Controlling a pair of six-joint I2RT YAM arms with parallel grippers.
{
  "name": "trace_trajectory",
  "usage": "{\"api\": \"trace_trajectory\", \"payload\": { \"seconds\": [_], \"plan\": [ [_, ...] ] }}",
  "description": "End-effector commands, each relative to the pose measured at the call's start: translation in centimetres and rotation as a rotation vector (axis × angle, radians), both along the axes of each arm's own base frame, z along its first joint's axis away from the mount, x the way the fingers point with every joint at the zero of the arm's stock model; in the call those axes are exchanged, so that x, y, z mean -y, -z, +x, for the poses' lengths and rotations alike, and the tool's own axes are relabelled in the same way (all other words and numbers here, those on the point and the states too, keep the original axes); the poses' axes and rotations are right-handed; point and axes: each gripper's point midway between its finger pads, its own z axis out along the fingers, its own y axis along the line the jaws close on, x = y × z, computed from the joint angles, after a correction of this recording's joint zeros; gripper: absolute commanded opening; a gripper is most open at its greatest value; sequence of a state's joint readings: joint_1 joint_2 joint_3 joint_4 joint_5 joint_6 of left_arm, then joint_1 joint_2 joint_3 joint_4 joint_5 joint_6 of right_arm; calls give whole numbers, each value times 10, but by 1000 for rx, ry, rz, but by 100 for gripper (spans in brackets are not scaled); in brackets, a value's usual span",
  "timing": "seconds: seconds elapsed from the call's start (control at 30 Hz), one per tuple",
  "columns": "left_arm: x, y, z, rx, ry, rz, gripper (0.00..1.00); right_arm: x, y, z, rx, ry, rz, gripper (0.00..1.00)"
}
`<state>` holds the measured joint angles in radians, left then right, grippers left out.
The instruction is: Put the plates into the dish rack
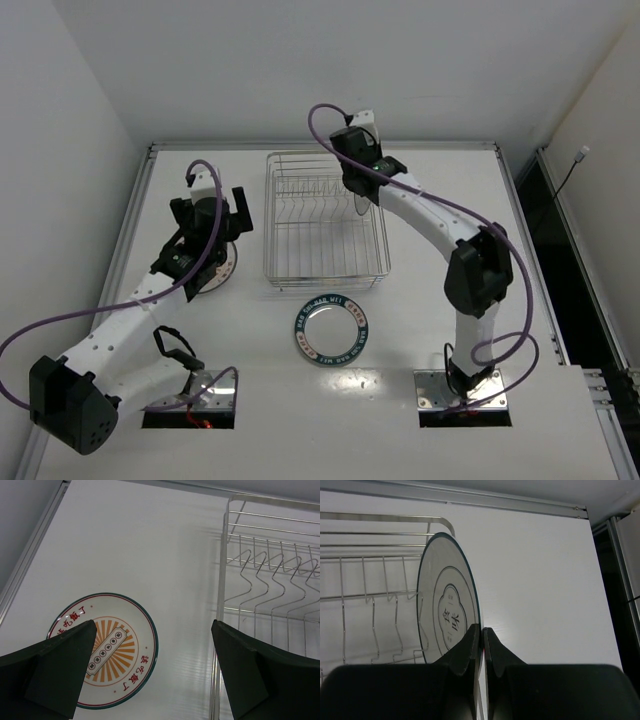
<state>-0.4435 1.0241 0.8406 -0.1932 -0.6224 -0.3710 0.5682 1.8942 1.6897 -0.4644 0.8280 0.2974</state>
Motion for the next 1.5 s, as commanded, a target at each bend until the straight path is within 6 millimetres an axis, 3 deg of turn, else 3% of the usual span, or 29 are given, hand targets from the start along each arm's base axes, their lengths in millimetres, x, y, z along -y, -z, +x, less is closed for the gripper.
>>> {"api": "trace_trajectory", "payload": {
  "seconds": [0.0, 0.1, 0.17, 0.23, 0.27, 0.3, 0.33, 0.4, 0.43, 0.47, 0.5, 0.53, 0.57, 0.6, 0.63, 0.67, 0.7, 0.73, 0.77, 0.8, 0.83, 0.87, 0.9, 0.97, 1.0, 1.07, 1.3, 1.47],
  "plan": [
    [0, -23, 4, 59, -9, -14, 100, -10, -19, 16, 45, -4, -66, 1],
    [-2, -20, 4, 52, -18, -8, 100, -12, -8, 12, 6, 0, -87, 8],
    [-3, -16, 5, 42, -26, 1, 100, -12, 5, 5, -22, -11, -74, 8],
    [-2, -7, 8, 17, -26, 13, 100, -11, -5, -2, -6, -23, -40, 16],
    [-2, -11, 9, 23, -24, 17, 100, -14, -8, -7, -7, -59, -7, 35],
    [-3, -8, 10, 13, -33, 27, 100, -14, -4, -8, -15, -59, -12, 35],
    [-2, -4, 12, 2, -33, 32, 100, -13, -15, -9, -4, -82, 26, 55],
    [-6, -1, 12, -4, -60, 47, 100, -8, -28, -17, -1, -73, 43, 68],
    [-8, -2, 12, -2, -70, 51, 100, -5, -30, -28, -29, -76, 50, 75],
    [-9, 1, 13, -7, -82, 46, 100, 0, -54, -41, 6, -89, 95, 76],
    [-9, 6, 14, -24, -79, 40, 100, -15, -58, -53, -9, -178, 170, 78],
    [-10, 3, 17, -17, -73, 16, 100, -19, -44, -68, -42, -237, 204, 79],
    [-13, 10, 18, -38, -83, 9, 100, -20, -74, -90, 18, -312, 285, 82],
    [-13, 23, 19, -83, -83, 29, 100, -37, -72, -108, -3, -437, 363, 86],
    [-13, 22, 24, -93, -96, 40, 100, -38, -48, -122, -34, -478, 382, 89],
    [-19, 30, 27, -128, -119, 47, 100, -38, -43, -134, -48, -499, 406, 92],
    [-22, 40, 31, -168, -140, 51, 100, -34, -37, -143, -71, -499, 435, 92],
    [-20, 66, 38, -270, -133, 65, 100, -25, -23, -158, -113, -485, 429, 92],
    [-32, 80, 43, -326, -158, 53, 100, -21, -17, -164, -129, -481, 423, 92],
    [-29, 99, 43, -407, -132, 31, 100, -19, -8, -170, -156, -491, 413, 93],
    [-30, 103, 52, -436, -137, 3, 100, -17, -8, -177, -160, -498, 418, 93],
    [-34, 134, 55, -531, -138, 3, 100, -16, -9, -180, -159, -506, 424, 93],
    [-43, 145, 59, -567, -142, -19, 100, -18, -10, -184, -160, -528, 427, 93],
    [-31, 161, 66, -620, -69, -60, 96, -17, -19, -189, -129, -548, 446, 93],
    [-28, 183, 61, -690, -46, -56, 95, -17, -18, -193, -132, -560, 453, 94],
    [-25, 201, 60, -754, -19, -39, 92, -18, -22, -196, -118, -576, 465, 94],
    [-30, 218, 54, -824, -32, -8, 91, -19, -27, -202, -106, -610, 473, 95],
    [-34, 239, 42, -910, -45, 14, 76, -13, -27, -208, -96, -607, 462, 95]
  ]
}}
